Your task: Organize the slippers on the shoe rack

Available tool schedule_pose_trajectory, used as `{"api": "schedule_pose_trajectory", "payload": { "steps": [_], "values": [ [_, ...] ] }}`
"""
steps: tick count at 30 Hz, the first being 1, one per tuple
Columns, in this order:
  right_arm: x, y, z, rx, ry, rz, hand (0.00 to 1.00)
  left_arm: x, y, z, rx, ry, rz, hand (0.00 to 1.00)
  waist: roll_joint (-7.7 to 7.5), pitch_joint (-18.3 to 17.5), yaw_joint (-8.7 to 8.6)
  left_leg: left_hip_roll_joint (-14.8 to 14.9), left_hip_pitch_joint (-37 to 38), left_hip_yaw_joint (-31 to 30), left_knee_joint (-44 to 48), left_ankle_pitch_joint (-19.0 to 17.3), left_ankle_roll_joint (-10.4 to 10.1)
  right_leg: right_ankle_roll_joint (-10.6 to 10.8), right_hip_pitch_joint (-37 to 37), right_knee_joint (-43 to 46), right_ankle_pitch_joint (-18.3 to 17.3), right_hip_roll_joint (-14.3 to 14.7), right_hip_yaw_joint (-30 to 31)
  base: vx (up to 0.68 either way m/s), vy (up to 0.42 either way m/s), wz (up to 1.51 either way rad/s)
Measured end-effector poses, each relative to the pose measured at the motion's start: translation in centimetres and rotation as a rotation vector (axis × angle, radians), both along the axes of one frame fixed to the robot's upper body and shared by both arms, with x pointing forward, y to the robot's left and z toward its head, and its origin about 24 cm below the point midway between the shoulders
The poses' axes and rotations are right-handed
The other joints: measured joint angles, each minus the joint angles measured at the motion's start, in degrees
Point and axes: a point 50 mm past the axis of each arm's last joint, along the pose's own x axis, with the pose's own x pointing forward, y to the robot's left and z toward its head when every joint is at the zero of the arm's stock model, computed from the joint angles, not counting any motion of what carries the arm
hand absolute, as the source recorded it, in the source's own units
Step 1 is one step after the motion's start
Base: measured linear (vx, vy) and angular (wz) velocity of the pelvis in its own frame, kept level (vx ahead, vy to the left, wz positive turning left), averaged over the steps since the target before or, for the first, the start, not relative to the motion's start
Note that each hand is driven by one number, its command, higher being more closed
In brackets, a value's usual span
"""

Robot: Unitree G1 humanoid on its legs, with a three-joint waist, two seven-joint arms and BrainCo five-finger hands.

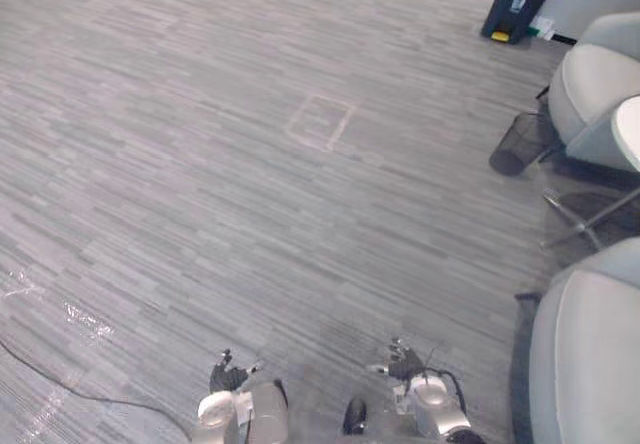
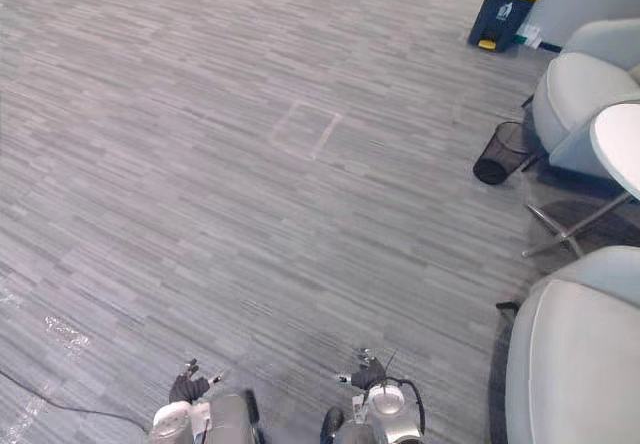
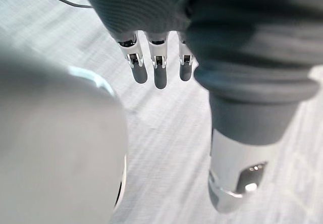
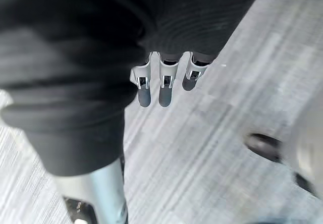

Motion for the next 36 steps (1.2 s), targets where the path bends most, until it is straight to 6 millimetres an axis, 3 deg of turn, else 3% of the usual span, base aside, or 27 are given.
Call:
{"api": "schedule_pose_trajectory", "payload": {
  "steps": [1,2,3,4,5,6,7,8,9,11,12,14,16,17,19,21,22,23,24,25,26,27,28,30,33,35,36],
  "values": [
    [0.2,0.0,0.1,-0.001,-0.006,-0.001,0.0,0.5,0.1,0.2,0.003,-0.014,0.0,0.0,-0.43,0.42,0.31,-2.72,-0.51,0.75,-8.6,2.72,0.89,1.04,1.34,-0.55,-0.63,-1.39,-0.59,0.59,0.149,0.17],
    [0.2,-0.1,0.1,-0.003,-0.006,-0.002,0.0,0.5,0.1,0.2,0.003,-0.012,0.002,0.0,-1.04,0.78,0.42,-5.69,-0.35,1.48,-21.14,9.16,1.75,2.58,3.71,-1.14,-1.59,-2.4,-1.43,0.52,0.148,0.19],
    [0.1,-0.2,0.1,-0.005,-0.003,-0.005,0.0,0.4,-0.1,0.1,-0.002,-0.009,0.004,0.0,-0.5,0.5,0.51,-6.27,0.26,1.36,-25.53,12.54,2.09,3.19,4.81,-1.51,-1.99,-2.07,-1.45,0.54,0.157,0.05],
    [-0.1,-0.2,0.0,-0.006,0.003,-0.005,0.0,0.3,-0.2,0.1,-0.006,-0.006,0.005,0.0,-0.3,0.25,1.15,-6.66,1.26,1.27,-26.67,20.16,6.28,4.4,6.39,-1.74,-2.79,-1.77,-1.16,0.47,0.144,0.13],
    [-0.2,0.4,-0.1,0.011,0.008,-0.003,0.0,0.7,0.1,0.2,0.004,-0.009,-0.001,0.0,-2.54,0.16,1.07,-8.77,1.87,1.46,-26.73,18.25,7.12,4.74,7.48,-1.58,-2.74,-3.75,-1.68,0.59,0.177,0.29],
    [-0.2,0.9,-0.1,0.023,0.004,0.001,0.0,1.0,0.3,0.4,0.011,-0.018,-0.007,0.0,-3.29,-0.22,0.71,-10.0,1.9,0.62,-26.03,16.34,8.31,5.52,6.92,0.75,-1.39,-4.72,-2.17,0.69,0.232,0.56],
    [-0.3,1.2,-0.2,0.034,0.008,-0.003,0.0,0.9,0.3,0.3,0.012,-0.012,-0.014,0.0,-3.26,-0.22,0.44,-10.3,3.2,-0.39,-23.68,12.59,8.33,7.37,4.31,10.81,-0.19,-6.48,-2.07,0.56,0.21,0.39],
    [-0.5,1.3,-0.3,0.039,0.015,-0.004,0.0,0.7,0.3,0.2,0.011,-0.005,-0.013,0.0,-3.26,-0.22,0.38,-10.38,4.24,-0.68,-23.27,11.46,8.07,8.44,2.75,16.61,0.51,-7.41,-1.51,0.54,0.245,0.36],
    [-1.1,1.4,-0.6,0.045,0.03,-0.007,0.0,0.2,0.2,-0.1,0.007,0.021,-0.018,0.0,-3.08,-0.08,0.15,-10.98,8.1,-2.07,-22.73,8.91,8.2,10.29,-2.03,32.53,4.55,-10.23,-0.53,0.54,0.233,0.37],
    [-1.9,1.0,-1.0,0.047,0.053,-0.025,0.0,-0.1,0.2,-0.4,0.015,0.048,-0.044,0.0,-2.31,0.28,-0.51,-12.12,14.46,-4.61,-24.15,6.87,8.1,8.92,-7.07,49.27,3.71,-11.61,0.15,0.55,0.184,0.66],
    [-2.4,0.8,-1.1,0.045,0.063,-0.033,0.0,-0.3,0.1,-0.5,0.017,0.058,-0.053,0.0,-1.98,0.16,-1.02,-12.21,18.38,-5.75,-26.4,6.39,8.15,7.78,-10.19,53.58,2.16,-10.98,0.31,0.58,0.113,0.76],
    [-1.9,0.6,-0.8,0.044,0.036,-0.036,0.0,-0.5,0.0,-0.6,0.016,0.064,-0.059,0.0,-1.23,-0.39,-1.92,-12.2,23.99,-8.03,-30.97,6.32,8.01,5.98,-17.51,51.4,-1.34,-9.24,-1.16,0.58,0.075,0.64],
    [-1.0,0.6,-0.4,0.042,0.008,-0.033,0.0,-0.2,-0.4,-0.6,0.011,0.061,-0.071,0.0,-0.88,-0.19,-3.64,-12.02,28.02,-9.7,-33.66,5.61,6.87,4.67,-23.58,37.66,-3.36,-7.98,-3.18,0.59,0.0,0.57],
    [-0.7,0.5,-0.2,0.042,-0.002,-0.032,0.0,-0.1,-0.4,-0.5,0.01,0.06,-0.073,0.0,-0.78,-0.16,-3.89,-11.89,29.37,-9.8,-34.65,5.22,6.3,4.61,-24.99,28.94,-2.01,-7.04,-3.12,0.53,-0.036,0.51],
    [-0.5,0.5,-0.1,0.042,-0.012,-0.032,0.0,0.0,-0.7,-0.5,0.019,0.06,-0.102,0.0,-1.05,-0.24,-4.16,-12.09,33.11,-10.11,-36.25,1.95,4.96,6.03,-26.34,6.68,5.63,-5.84,-3.14,0.55,-0.108,0.44],
    [-0.5,0.5,0.0,0.042,-0.014,-0.031,0.0,-0.8,-0.7,-0.9,0.019,0.089,-0.105,0.0,-1.21,-0.3,-4.23,-12.14,37.12,-10.39,-36.14,-1.58,3.37,5.43,-27.31,3.85,7.2,-5.78,-2.66,0.65,-0.215,0.26],
    [-0.7,0.5,-0.1,0.042,-0.01,-0.034,0.0,-1.4,-0.6,-1.2,0.018,0.106,-0.1,0.0,-0.89,-1.26,-4.52,-11.52,39.15,-11.22,-36.13,-3.62,2.62,3.79,-27.46,5.08,8.93,-5.14,-1.34,0.68,-0.255,0.26],
    [-0.7,0.0,-0.1,0.03,-0.014,-0.036,0.0,-2.0,-0.8,-1.4,0.011,0.122,-0.095,0.0,0.5,-2.84,-4.75,-9.5,39.9,-11.46,-34.96,-5.38,1.15,1.89,-28.87,8.94,12.92,-3.41,0.36,0.73,-0.291,0.26],
    [-0.7,-0.2,-0.1,0.028,-0.012,-0.043,0.0,-2.3,-1.0,-1.5,0.007,0.132,-0.097,0.0,1.31,-3.48,-4.48,-8.21,38.6,-11.48,-30.87,-5.67,0.63,0.33,-29.5,11.46,13.94,-2.84,0.73,0.74,-0.303,0.25],
    [-0.7,-0.4,-0.1,0.028,-0.013,-0.056,0.0,-2.4,-1.6,-1.7,-0.009,0.142,-0.1,0.0,2.53,-3.91,-4.63,-6.27,35.49,-11.75,-23.01,-5.52,0.41,-1.46,-29.03,12.86,12.6,-1.9,-0.13,0.73,-0.289,0.29],
    [-0.8,-0.9,-0.1,0.021,-0.01,-0.071,0.0,-2.5,-1.8,-1.8,-0.016,0.144,-0.095,0.0,3.8,-4.08,-4.76,-4.03,30.96,-11.81,-12.45,-3.72,-1.72,-1.71,-27.41,12.72,10.72,-0.78,-1.58,0.73,-0.264,0.28],
    [-0.9,-1.1,-0.1,0.017,-0.001,-0.071,0.0,-2.5,-2.1,-1.9,-0.034,0.142,-0.072,0.0,4.9,-3.55,-4.72,-1.02,25.9,-12.2,0.8,2.71,-2.21,-2.9,-23.81,11.53,8.98,1.21,-2.37,0.72,-0.247,0.15],
    [-1.2,-1.0,-0.3,0.02,0.01,-0.064,0.0,-2.9,-2.3,-2.0,-0.045,0.149,-0.053,0.0,5.29,-3.43,-4.52,1.21,22.6,-12.56,9.5,7.9,-2.67,-3.52,-20.58,10.01,7.62,2.63,-2.44,0.69,-0.223,0.0],
    [-1.9,-0.5,-0.6,0.037,0.033,-0.075,0.0,-2.6,-1.4,-1.7,-0.032,0.133,-0.025,0.0,4.06,-2.64,-3.63,5.38,15.89,-10.16,24.71,6.53,-2.54,-4.42,-12.0,6.88,4.55,4.54,-1.69,0.7,-0.202,-0.06],
    [-2.1,0.2,-0.8,0.056,0.041,-0.073,0.0,-1.8,-0.1,-1.1,0.007,0.094,-0.024,0.0,0.98,-2.5,-2.84,3.95,6.96,-6.2,21.77,1.73,-0.59,-3.76,-4.11,2.17,2.79,4.25,1.15,0.59,-0.119,-0.28],
    [-1.4,0.2,-0.5,0.054,0.027,-0.071,0.0,-1.1,0.0,-0.6,0.013,0.053,-0.022,0.0,0.78,-1.92,-1.46,1.03,2.54,-6.46,9.57,-0.63,-0.15,-3.58,-1.19,0.62,2.77,3.88,4.48,0.54,0.022,-0.85],
    [-1.2,0.2,-0.4,0.056,0.022,-0.074,0.0,-0.8,-0.1,-0.5,0.012,0.04,-0.023,0.0,0.08,-1.41,-0.74,-2.02,1.48,-8.01,-0.22,-0.18,-0.16,-2.66,0.55,-0.06,2.19,2.52,6.37,0.53,0.147,-1.02]
  ]
}}
